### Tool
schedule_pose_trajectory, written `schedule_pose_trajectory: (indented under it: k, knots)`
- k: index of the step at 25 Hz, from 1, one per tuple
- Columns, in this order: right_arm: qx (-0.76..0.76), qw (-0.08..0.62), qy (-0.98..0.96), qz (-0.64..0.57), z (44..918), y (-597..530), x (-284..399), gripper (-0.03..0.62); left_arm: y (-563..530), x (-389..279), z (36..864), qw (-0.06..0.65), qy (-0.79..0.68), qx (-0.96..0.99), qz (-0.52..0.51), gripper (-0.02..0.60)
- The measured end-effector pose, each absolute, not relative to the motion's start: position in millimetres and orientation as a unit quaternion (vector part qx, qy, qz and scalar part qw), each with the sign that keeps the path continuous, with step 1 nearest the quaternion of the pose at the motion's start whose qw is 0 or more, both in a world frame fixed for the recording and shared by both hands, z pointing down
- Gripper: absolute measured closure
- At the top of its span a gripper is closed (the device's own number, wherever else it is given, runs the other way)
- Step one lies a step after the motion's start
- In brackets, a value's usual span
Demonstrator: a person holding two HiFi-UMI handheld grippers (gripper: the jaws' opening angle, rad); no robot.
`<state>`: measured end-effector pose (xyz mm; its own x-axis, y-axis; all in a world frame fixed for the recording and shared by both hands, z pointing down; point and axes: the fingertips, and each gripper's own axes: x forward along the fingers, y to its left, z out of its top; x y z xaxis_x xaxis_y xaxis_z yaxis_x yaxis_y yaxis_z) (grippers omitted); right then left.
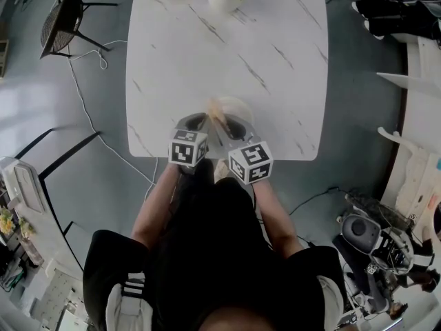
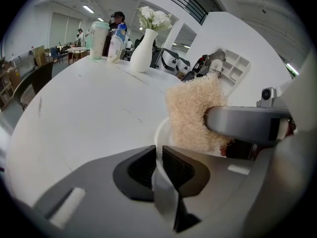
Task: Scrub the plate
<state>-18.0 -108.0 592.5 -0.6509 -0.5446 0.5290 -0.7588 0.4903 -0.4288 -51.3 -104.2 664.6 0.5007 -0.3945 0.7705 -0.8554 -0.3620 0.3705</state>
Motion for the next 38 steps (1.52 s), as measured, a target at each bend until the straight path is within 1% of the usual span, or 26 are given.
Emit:
schedule_pose_trajectory:
  k: [11,20,38]
  knots:
    - [0.385,0.182,-0.836,0.347,613.9,-105.0,-14.5,0.525,-104.4,-50.4,665.2,0.391,-0.403,0.775,0.290,0.534]
    - [0.399,0.183,-0.827,0.350,617.3,-105.1,-6.8,0.525,-103.7,-50.7,664.1,0.387,-0.403,0.778,0.289,0.534]
    - [0.449,0.180,-0.800,0.354,618.3,-114.2,35.3,0.525,-103.2,-50.4,664.4,0.382,-0.405,0.779,0.288,0.534]
